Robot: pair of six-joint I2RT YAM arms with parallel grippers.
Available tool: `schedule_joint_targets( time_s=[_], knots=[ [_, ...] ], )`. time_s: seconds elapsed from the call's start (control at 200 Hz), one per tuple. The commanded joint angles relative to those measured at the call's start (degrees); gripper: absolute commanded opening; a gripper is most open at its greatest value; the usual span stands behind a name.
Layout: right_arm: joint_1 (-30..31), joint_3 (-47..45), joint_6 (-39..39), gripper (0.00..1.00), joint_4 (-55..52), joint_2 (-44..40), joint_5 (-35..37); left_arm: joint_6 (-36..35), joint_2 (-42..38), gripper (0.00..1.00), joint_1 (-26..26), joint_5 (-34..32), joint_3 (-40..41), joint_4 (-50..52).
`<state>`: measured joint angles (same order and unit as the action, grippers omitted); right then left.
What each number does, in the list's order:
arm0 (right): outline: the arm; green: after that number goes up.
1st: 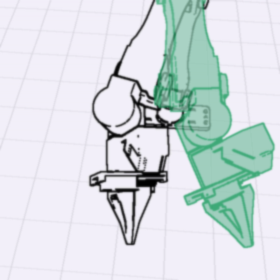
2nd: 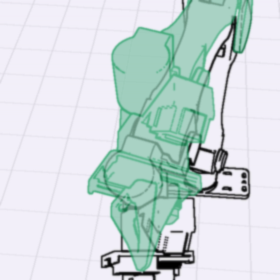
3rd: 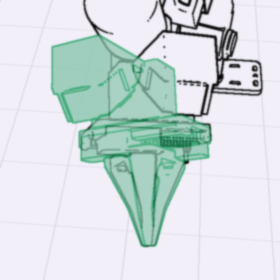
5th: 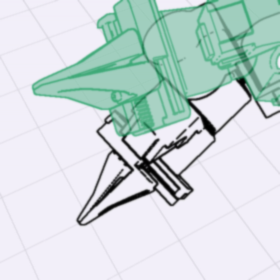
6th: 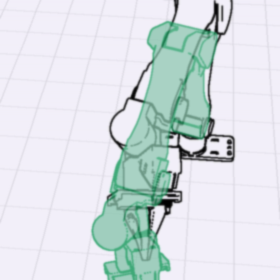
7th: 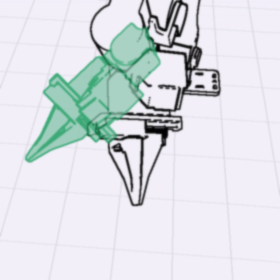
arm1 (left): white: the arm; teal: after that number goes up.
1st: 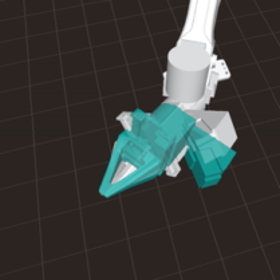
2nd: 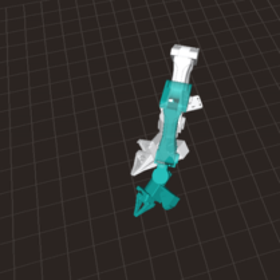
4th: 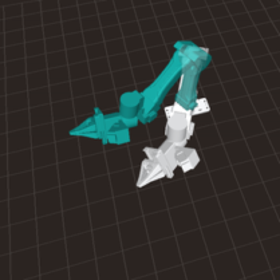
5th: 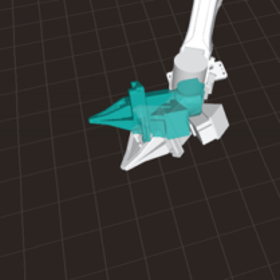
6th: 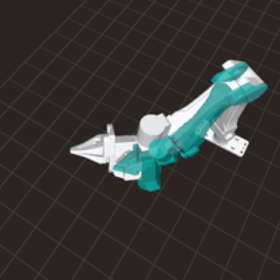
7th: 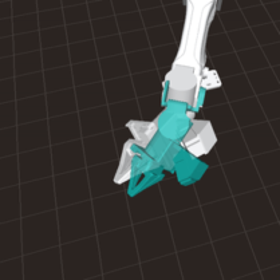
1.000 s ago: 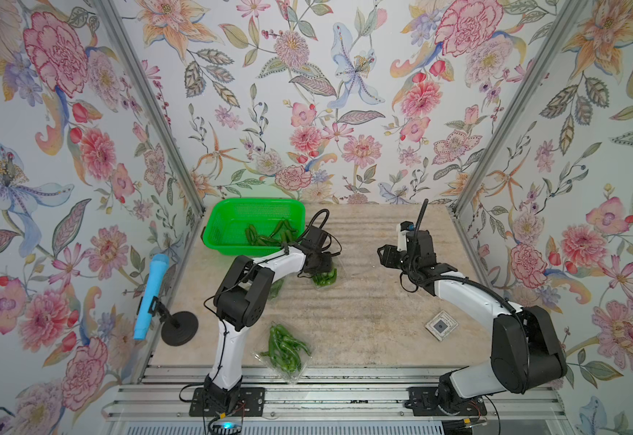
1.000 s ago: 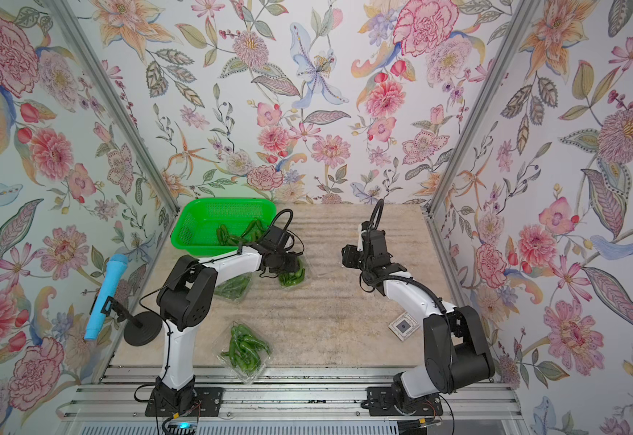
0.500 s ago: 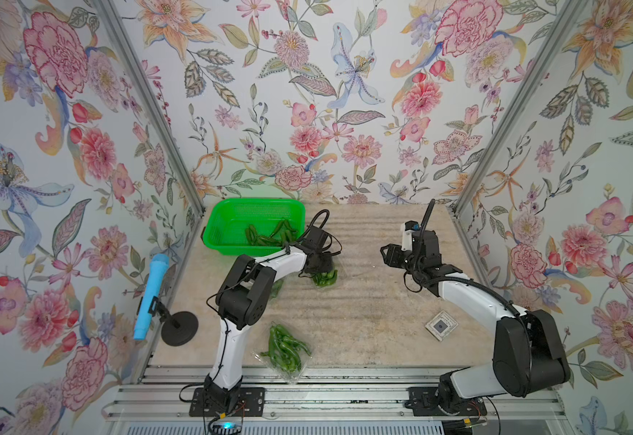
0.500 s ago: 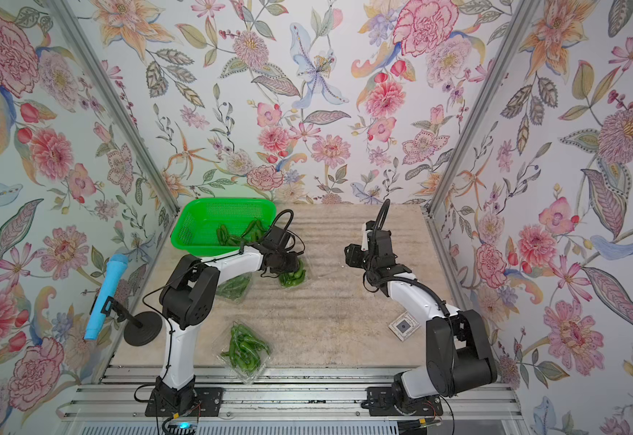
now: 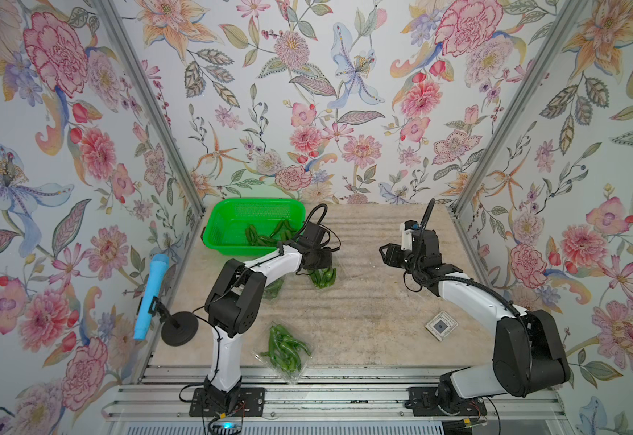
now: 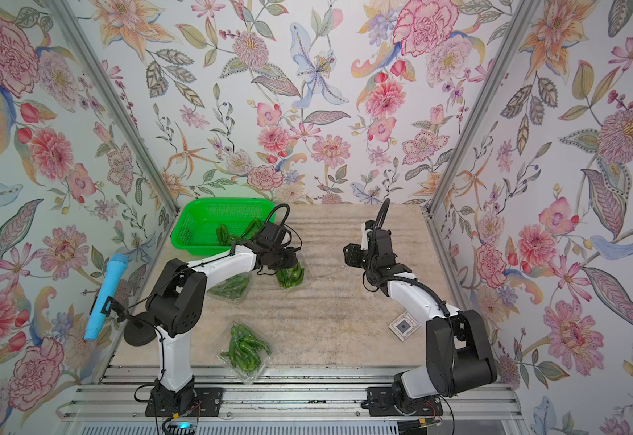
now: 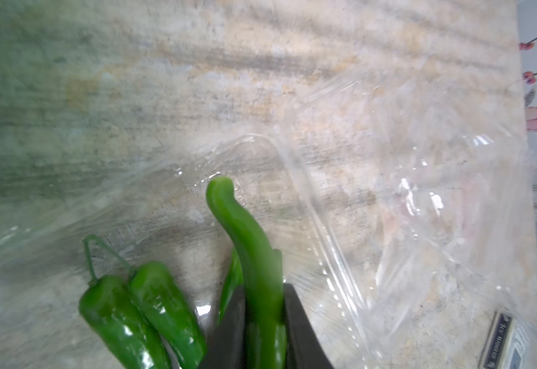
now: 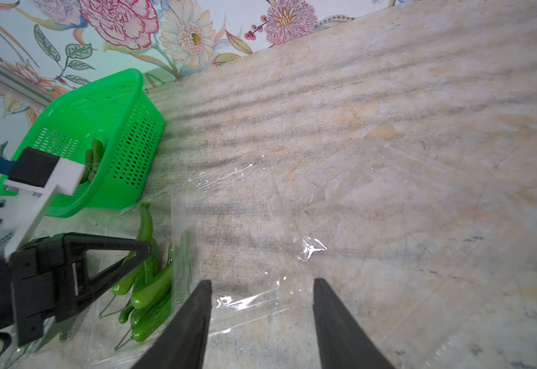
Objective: Take small green peppers out of containers
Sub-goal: Pick up the green pepper from the packing box, then place the green pepper in the basket.
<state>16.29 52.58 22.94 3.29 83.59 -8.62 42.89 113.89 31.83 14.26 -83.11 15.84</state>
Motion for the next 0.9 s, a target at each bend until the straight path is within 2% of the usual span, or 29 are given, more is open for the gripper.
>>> schedule_joint_targets(
  time_s=[0.0, 0.14, 0.25, 0.385, 0.555, 0.711, 0.761, 0.816, 0.891],
  knots=[
    [1.1, 2.7, 1.2, 0.54, 0.7, 0.8, -0.9, -2.0, -3.0, 0.15, -0.5, -1.2, -0.4, 1.6],
    [2.6, 4.1, 1.4, 0.53, 0.3, 1.3, -0.2, -4.0, -5.6, 0.15, -3.8, -1.5, -1.4, 1.8],
    [3.5, 5.1, 1.7, 0.54, 0.0, 1.5, 0.5, -6.8, -6.8, 0.15, -7.7, -1.2, -5.7, 4.1],
    [5.2, 6.4, 2.0, 0.54, -0.1, 2.7, 1.1, -8.2, -6.5, 0.15, -14.2, 3.9, -10.5, 4.4],
    [7.5, 8.0, 2.8, 0.54, 0.1, 5.5, 2.1, -9.8, -3.8, 0.16, -20.4, 6.6, -16.6, 5.4],
    [9.1, 9.9, 3.2, 0.54, 0.0, 8.5, 1.9, -10.8, 2.4, 0.19, -24.5, 6.0, -19.9, 6.5],
    [9.6, 10.7, 3.2, 0.54, -0.3, 9.2, 1.7, -11.1, 4.7, 0.23, -25.3, 5.6, -20.7, 6.6],
    [10.0, 11.3, 3.2, 0.54, -0.5, 10.0, 1.3, -11.7, 7.1, 0.36, -25.9, 5.3, -21.7, 6.8],
    [10.4, 12.0, 3.0, 0.54, -1.4, 10.7, 1.1, -12.0, 9.4, 0.39, -26.5, 5.2, -22.1, 6.3]
  ],
)
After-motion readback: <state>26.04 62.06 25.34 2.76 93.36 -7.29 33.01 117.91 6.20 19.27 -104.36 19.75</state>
